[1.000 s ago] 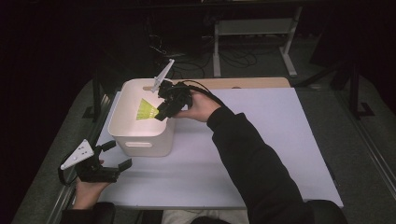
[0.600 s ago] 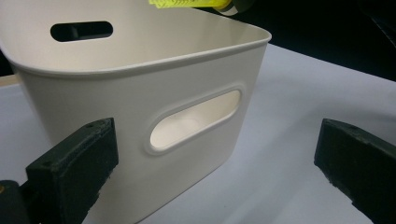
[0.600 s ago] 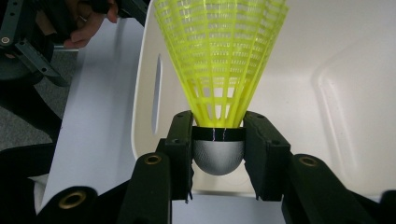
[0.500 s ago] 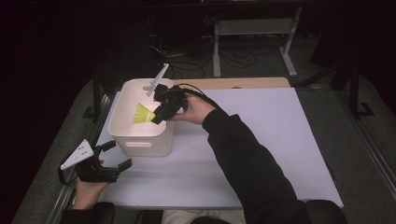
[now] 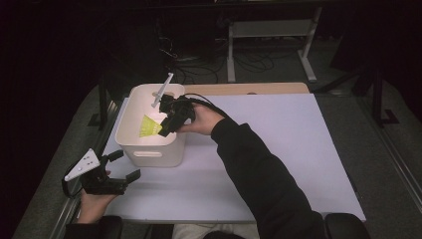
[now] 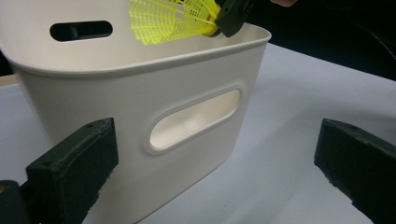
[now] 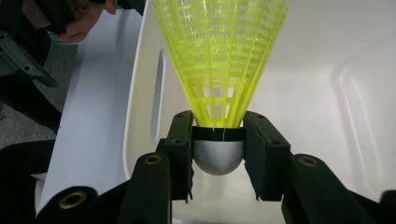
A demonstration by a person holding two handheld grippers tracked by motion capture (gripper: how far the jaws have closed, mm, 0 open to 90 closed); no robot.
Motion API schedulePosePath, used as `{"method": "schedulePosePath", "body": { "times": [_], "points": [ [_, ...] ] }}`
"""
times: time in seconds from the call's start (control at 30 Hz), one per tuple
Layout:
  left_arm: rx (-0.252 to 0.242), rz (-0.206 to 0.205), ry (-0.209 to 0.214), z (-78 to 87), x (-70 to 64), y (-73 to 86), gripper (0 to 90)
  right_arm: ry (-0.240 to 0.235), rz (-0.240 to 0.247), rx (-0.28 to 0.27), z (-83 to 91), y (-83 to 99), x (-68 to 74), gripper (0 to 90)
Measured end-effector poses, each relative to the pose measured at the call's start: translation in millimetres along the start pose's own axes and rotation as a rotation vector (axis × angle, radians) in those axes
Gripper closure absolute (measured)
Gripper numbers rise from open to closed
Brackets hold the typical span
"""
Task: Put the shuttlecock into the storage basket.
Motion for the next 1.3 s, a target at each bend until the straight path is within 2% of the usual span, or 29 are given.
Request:
{"method": "schedulePosePath", "body": {
  "times": [0.43, 0.6, 0.73, 0.87, 0.9, 0.97, 1.1, 1.3],
  "points": [
    [0.002, -0.001, 0.0, 0.0, 0.0, 0.3, 0.0, -0.009, -0.023, 0.027, -9.4, 4.4, -4.1, 63.2],
    [0.001, 0.0, 0.0, 0.1, 0.0, 0.3, 0.0, -0.005, -0.037, 0.022, -10.8, 4.3, -6.4, 61.2],
    [0.002, 0.0, 0.001, -0.1, -0.1, 0.3, 0.0, 0.0, -0.059, 0.015, -8.8, 3.9, -6.9, 52.5],
    [0.0, 0.002, 0.001, -0.1, -0.2, 0.2, 0.0, 0.005, -0.061, 0.009, -5.2, 4.0, -7.5, 49.0],
    [0.001, 0.001, 0.001, -0.2, -0.2, 0.3, 0.0, 0.016, -0.059, 0.001, -0.3, 3.5, -7.8, 43.2],
    [0.005, -0.001, 0.002, -0.4, -0.2, 0.6, 0.0, 0.017, -0.06, 0.0, 1.4, 3.6, -7.3, 42.3],
    [0.003, 0.0, 0.003, -0.4, -0.2, 0.4, 0.0, 0.033, -0.053, -0.005, 7.4, 3.5, -5.1, 34.9],
    [0.0, 0.007, 0.0, 0.8, 0.0, 0.1, 0.0, 0.078, -0.056, -0.029, 15.9, 2.8, -7.0, 23.5]
  ]
}}
Point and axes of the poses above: each handheld gripper's, and its own axes: z roughly backward along the jaws, y roughly out of its underside, x roughly to its left, the point moved 10 cm from there along -z, roughly forward along the jaws, and after that the axes turned 3 degrees about -y, right-handed, at the moved point
